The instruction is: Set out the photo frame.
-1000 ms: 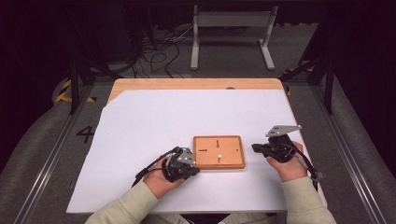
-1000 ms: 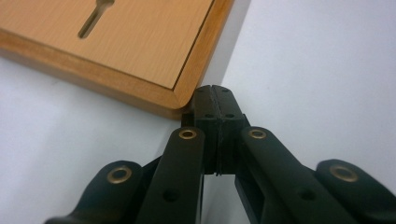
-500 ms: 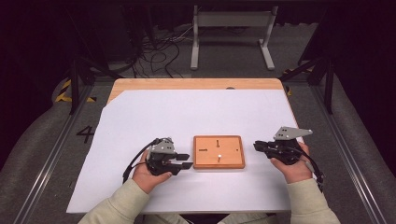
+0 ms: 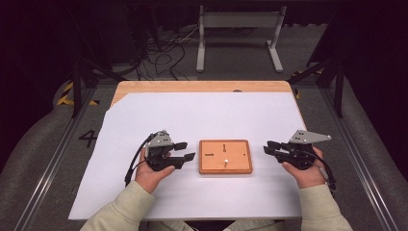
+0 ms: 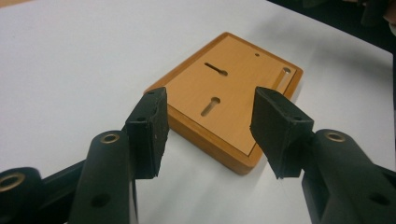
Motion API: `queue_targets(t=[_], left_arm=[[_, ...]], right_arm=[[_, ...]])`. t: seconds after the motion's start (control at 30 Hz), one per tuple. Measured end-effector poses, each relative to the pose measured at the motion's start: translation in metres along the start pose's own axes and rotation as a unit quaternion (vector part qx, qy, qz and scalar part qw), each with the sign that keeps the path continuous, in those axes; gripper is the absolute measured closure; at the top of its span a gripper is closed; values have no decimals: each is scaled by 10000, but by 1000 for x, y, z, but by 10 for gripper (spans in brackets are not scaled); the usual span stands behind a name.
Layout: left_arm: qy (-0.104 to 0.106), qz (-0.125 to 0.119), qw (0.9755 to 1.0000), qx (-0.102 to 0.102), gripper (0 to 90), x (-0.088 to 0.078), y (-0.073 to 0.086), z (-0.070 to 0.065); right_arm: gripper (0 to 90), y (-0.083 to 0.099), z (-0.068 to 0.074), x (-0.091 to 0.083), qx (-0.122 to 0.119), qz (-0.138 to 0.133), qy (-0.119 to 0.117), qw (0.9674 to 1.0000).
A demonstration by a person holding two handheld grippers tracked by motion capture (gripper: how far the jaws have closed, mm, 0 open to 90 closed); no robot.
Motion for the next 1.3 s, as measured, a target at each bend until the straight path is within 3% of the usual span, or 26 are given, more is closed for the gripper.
queue_targets(t=[0.3, 0.4, 0.53, 0.67, 1.03, 1.3], left_arm=[[32, -59, 10000, -70, 432, 14, -9, -4], [138, -117, 9998, -3, 423, 22, -17, -11], [368, 7, 9993, 37, 431, 35, -20, -22], [469, 55, 9988, 117, 431, 45, -23, -30], [752, -52, 9966, 346, 435, 71, -21, -45], [1039, 206, 9934, 444, 423, 84, -11, -55]], right_arm=[[673, 1, -3, -1, 68, 2, 60, 10000], [667, 1, -3, -1, 74, 12, 77, 9999], [665, 2, -5, -2, 99, 11, 98, 9999], [666, 3, -6, -4, 106, 19, 107, 9999], [666, 9, -7, -11, 170, 30, 191, 9997], [665, 10, -7, -12, 171, 35, 197, 9997]])
Point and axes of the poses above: each handheld gripper's, and its own axes: x roughly forward along the jaws, y roughly out of its underside, z roughly to its left, the point moved 8 cm from there along x, roughly forward along the jaws, and after that the axes turned 6 degrees about -z, right-handed, at the moved point
